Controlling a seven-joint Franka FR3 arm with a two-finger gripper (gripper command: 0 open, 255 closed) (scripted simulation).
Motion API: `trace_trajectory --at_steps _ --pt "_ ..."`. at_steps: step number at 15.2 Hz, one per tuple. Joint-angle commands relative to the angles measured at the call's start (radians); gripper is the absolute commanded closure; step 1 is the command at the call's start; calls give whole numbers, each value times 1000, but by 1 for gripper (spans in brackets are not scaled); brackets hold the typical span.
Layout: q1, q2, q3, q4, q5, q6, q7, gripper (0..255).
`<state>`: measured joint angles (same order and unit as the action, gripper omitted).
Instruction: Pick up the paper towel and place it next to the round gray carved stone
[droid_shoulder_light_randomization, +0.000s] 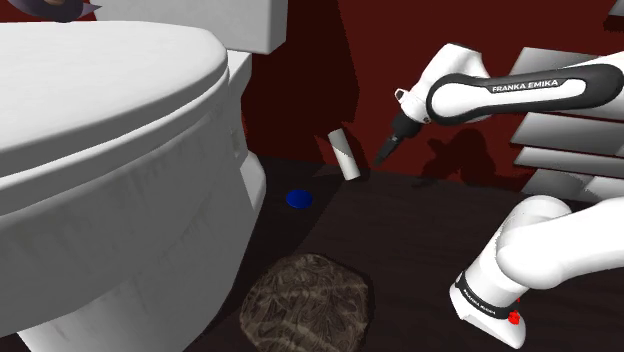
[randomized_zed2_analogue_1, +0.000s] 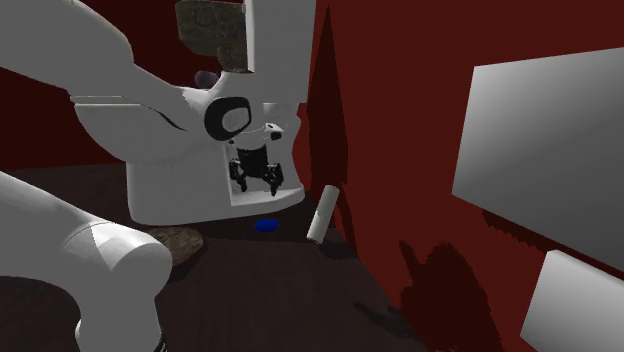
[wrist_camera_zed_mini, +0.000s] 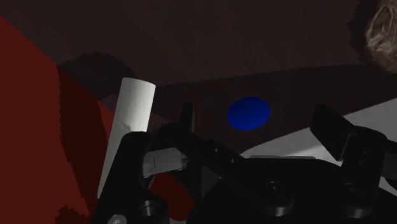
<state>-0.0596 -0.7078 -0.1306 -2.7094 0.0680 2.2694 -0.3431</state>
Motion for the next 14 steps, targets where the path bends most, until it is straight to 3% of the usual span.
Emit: trace_trajectory --at_steps 1,6,9,11,12,14 --pt "1 49 -30 -33 7 141 -35 0" --pt "62 222 -146 -56 82 468 -165 0" --pt "198 340 -290 -34 207 651 -307 0" --pt "392 410 -472 1 359 759 -461 0" --pt "543 436 -612 27 462 808 -564 0" --pt "961 436 -1007 90 655 904 -776 0"
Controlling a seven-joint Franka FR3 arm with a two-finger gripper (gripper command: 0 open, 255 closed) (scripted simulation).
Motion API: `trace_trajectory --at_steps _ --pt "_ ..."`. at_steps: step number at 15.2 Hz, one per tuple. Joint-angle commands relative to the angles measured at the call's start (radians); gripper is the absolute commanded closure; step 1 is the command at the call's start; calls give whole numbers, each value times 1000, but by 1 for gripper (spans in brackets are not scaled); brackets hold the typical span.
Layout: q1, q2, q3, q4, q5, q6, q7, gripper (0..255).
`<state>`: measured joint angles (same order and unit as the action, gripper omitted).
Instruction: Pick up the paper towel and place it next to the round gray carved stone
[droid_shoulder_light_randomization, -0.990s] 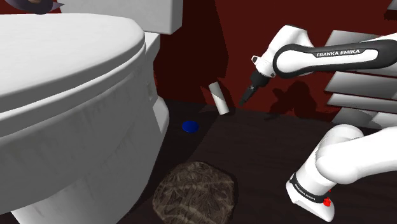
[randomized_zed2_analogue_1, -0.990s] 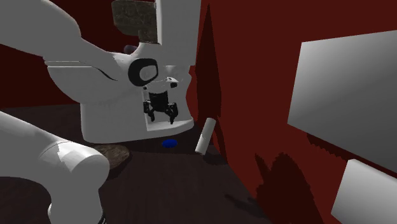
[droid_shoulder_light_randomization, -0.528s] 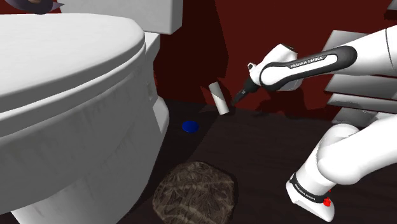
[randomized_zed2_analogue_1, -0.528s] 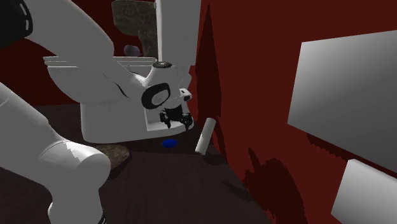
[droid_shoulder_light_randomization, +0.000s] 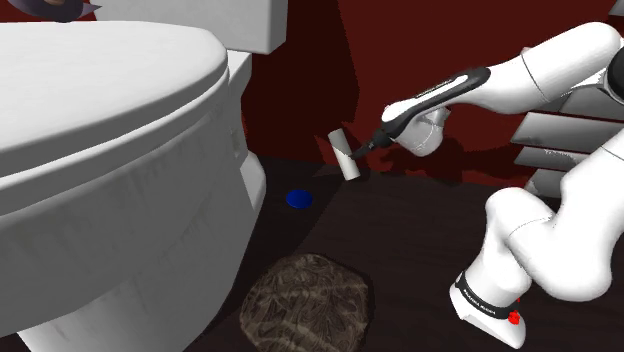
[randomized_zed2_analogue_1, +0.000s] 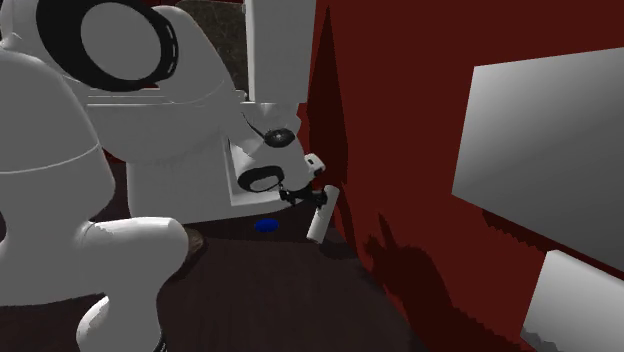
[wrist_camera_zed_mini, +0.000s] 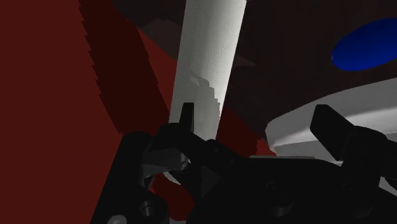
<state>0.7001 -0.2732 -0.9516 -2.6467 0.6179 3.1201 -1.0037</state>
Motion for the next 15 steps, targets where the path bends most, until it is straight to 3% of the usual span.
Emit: trace_trajectory --at_steps 1,2,4,11,15 --pt "399 -36 -379 58 144 108 -185 0" --pt "541 -91 -524 82 126 165 -210 0" --pt "708 -205 -703 128 46 262 -221 0" --pt "937 -279 -907 211 27 318 -237 0" --pt "953 -285 -921 218 27 322 -240 0"
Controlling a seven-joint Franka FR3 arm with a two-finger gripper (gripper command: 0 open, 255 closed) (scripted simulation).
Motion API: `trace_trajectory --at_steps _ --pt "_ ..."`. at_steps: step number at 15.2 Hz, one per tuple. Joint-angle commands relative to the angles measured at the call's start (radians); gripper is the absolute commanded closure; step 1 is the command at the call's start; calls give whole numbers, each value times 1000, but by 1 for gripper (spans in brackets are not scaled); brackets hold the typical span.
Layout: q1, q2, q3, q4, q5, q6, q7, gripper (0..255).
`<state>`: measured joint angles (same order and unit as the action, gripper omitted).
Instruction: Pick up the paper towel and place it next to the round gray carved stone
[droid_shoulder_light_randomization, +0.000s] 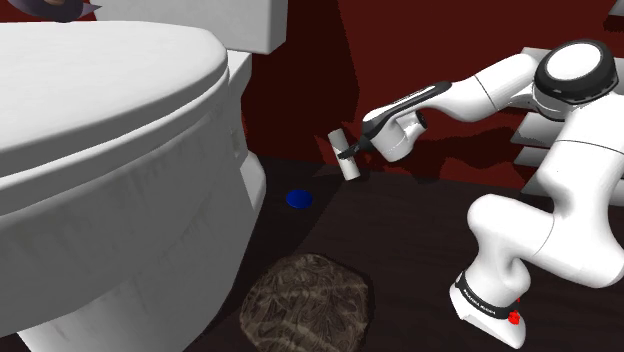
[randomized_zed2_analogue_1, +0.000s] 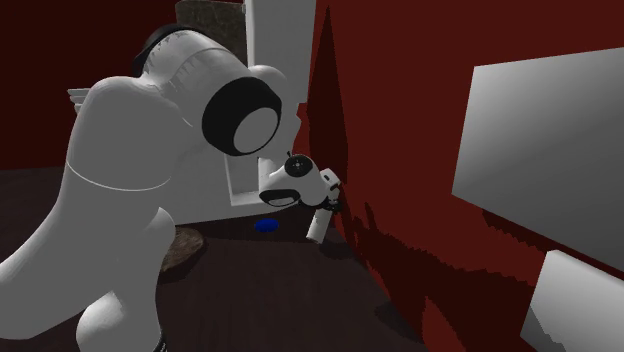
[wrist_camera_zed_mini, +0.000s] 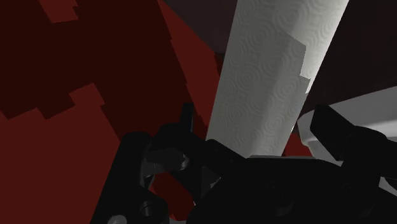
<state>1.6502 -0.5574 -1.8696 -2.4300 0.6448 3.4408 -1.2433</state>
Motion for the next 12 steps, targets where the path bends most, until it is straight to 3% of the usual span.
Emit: trace_trajectory --at_steps 1,5,6,12 --pt "3 -1 -2 1 0 1 0 0" --pt "3 -1 -2 1 0 1 0 0" --pt "3 -1 -2 1 0 1 0 255" --pt "3 -1 -2 1 0 1 0 255"
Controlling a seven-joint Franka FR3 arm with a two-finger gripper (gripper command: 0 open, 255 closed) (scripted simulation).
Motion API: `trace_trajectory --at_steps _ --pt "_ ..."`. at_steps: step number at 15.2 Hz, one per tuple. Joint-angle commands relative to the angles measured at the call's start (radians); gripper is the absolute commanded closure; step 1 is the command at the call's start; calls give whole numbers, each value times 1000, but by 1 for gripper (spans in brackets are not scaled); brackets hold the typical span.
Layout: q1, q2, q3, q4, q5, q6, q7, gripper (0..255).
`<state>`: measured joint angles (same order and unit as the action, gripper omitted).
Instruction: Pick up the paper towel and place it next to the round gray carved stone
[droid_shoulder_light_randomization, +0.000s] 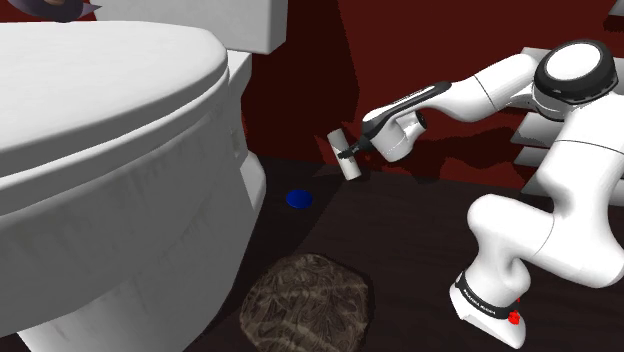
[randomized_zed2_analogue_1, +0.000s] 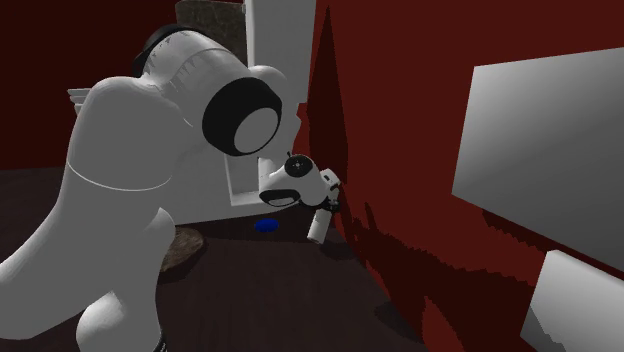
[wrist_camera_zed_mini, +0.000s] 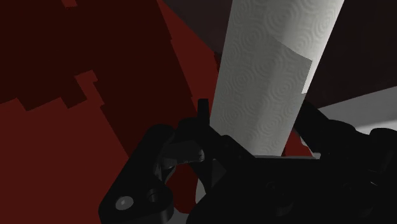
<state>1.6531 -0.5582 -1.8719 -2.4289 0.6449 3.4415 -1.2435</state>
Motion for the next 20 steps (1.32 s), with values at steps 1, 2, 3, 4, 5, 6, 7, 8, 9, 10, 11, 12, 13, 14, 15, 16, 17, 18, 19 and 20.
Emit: trace_trajectory --at_steps 1,2,3,4,5,6,7,8,9,10,11,12,13,14,15,16,17,18,19,20 --pt "0 0 0 0 0 0 0 255" --pt "0 0 0 0 0 0 0 255" --pt "0 0 0 0 0 0 0 255" --pt "-12 18 13 0 7 -15 6 255" --pt "-25 36 26 -1 13 -30 11 255" --pt "-38 54 40 -1 19 -45 17 255" --pt "-53 73 55 -1 25 -60 23 255" --pt "-68 91 70 -1 31 -76 29 255" --pt "-85 108 86 0 36 -92 36 255" --pt "-102 126 104 0 42 -108 42 255" --pt "-121 144 122 1 47 -124 48 255" --pt "-141 161 142 2 52 -140 53 255" --pt "-163 178 163 4 58 -157 59 255" --pt "-187 195 185 5 63 -173 65 255" --pt "-212 212 209 7 68 -190 70 255" --pt "-240 228 236 9 73 -207 76 255" --pt "-269 244 264 11 78 -224 81 255" --pt "-302 260 295 14 83 -241 86 255" --pt "-337 275 329 17 88 -259 92 255" --pt "-376 290 365 19 92 -276 98 255"
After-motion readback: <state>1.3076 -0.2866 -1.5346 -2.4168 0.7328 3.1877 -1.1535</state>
